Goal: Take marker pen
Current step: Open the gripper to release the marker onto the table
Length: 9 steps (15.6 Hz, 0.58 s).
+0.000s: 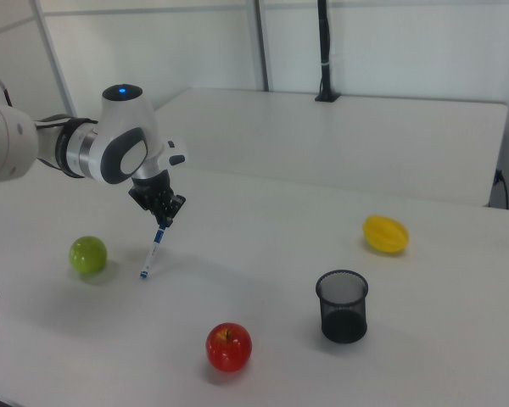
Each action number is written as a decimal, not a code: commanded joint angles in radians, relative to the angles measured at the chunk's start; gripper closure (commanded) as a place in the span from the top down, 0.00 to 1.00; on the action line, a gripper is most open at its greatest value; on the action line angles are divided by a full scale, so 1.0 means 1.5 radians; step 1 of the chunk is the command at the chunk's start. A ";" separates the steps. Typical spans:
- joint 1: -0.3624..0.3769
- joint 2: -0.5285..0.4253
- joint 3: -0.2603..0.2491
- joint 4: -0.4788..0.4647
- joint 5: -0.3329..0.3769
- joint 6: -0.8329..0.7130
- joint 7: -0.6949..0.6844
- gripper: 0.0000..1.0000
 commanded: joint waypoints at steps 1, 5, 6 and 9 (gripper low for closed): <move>0.011 0.025 0.000 0.007 -0.002 0.046 0.008 0.44; 0.012 0.026 -0.001 0.007 -0.005 0.064 0.010 1.00; 0.012 0.020 -0.001 0.008 -0.005 0.062 0.011 1.00; 0.009 -0.025 -0.001 0.003 -0.003 0.036 0.011 1.00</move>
